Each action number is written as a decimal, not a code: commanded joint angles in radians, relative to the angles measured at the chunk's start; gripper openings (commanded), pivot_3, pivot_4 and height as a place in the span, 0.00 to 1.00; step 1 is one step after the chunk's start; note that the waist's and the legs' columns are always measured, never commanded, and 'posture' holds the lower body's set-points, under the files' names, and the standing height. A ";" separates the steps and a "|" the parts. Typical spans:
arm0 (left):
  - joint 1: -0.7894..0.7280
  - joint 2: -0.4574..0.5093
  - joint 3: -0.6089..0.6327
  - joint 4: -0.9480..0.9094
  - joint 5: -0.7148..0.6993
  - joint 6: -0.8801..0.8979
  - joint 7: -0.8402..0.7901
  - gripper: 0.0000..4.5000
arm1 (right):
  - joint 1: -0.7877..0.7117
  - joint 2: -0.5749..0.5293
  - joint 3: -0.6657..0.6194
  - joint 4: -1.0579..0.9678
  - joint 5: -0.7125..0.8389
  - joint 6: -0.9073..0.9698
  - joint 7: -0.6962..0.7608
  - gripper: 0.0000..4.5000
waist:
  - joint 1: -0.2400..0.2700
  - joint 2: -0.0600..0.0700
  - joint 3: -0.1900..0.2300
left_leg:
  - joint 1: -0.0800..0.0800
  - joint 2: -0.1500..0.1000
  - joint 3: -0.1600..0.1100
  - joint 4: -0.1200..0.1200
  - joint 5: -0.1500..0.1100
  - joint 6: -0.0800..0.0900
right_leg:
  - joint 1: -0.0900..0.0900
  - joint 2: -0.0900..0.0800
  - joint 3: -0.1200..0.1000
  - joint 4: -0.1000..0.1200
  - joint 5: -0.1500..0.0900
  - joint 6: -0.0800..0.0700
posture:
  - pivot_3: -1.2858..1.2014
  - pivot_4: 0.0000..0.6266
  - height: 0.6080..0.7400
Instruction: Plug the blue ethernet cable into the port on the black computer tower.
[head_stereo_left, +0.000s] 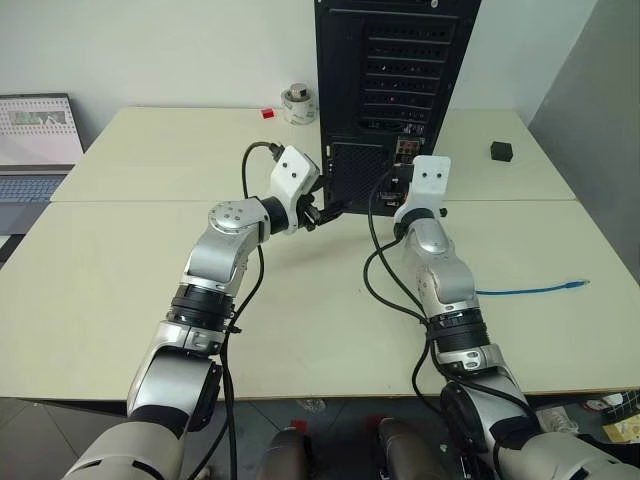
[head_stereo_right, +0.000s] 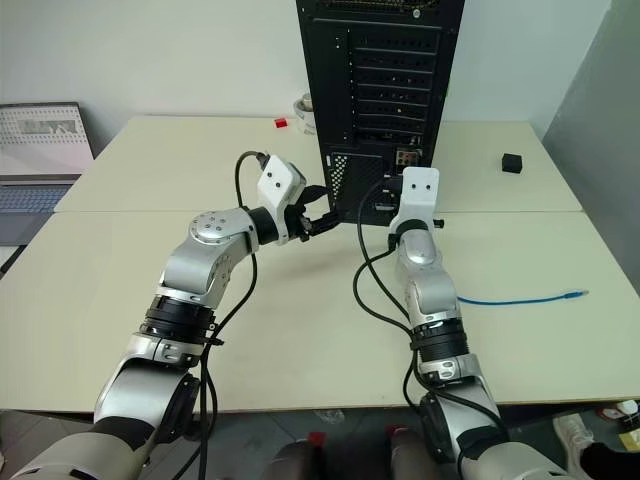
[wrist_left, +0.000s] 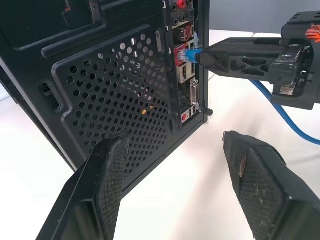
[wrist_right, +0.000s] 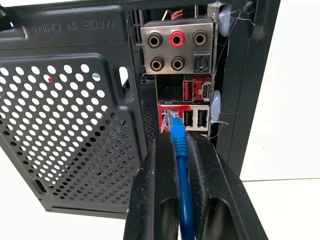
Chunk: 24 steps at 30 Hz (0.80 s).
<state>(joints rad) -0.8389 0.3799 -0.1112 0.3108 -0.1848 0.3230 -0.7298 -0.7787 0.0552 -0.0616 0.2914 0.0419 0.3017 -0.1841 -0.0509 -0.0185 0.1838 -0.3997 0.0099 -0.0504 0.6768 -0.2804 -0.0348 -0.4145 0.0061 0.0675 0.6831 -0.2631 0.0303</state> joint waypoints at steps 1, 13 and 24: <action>-0.027 0.003 0.023 -0.020 0.003 -0.020 0.000 0.71 | -0.033 0.009 -0.031 -0.008 0.015 0.011 -0.024 0.00 | 0.000 0.000 0.000 | 0.000 0.000 0.000 0.000 0.000 0.000 | 0.000 0.000 0.000 0.000 0.000 0.000 | 0.52 0.24 1.00; -0.043 -0.009 0.024 -0.012 -0.002 -0.011 -0.002 0.71 | -0.106 0.049 -0.031 0.002 0.021 0.038 -0.054 0.00 | -0.005 0.000 0.000 | 0.000 0.000 0.000 0.000 0.000 0.000 | -0.001 0.000 0.001 0.001 0.000 0.000 | 0.52 0.24 1.00; -0.047 -0.016 0.026 -0.013 -0.004 -0.006 0.000 0.71 | -0.151 0.034 -0.033 0.086 0.009 -0.001 -0.052 0.00 | -0.009 0.000 0.000 | 0.001 0.000 0.001 0.000 0.000 0.000 | -0.002 0.000 0.002 0.004 0.000 0.000 | 0.52 0.24 1.00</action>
<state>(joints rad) -0.8583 0.3669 -0.1102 0.3206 -0.1821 0.3233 -0.7312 -0.8775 0.1014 -0.0940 0.3822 0.0590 0.3390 -0.2392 -0.0599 -0.0185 0.1839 -0.3990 0.0100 -0.0486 0.6772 -0.2803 -0.0348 -0.4167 0.0065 0.0697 0.6880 -0.2630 0.0303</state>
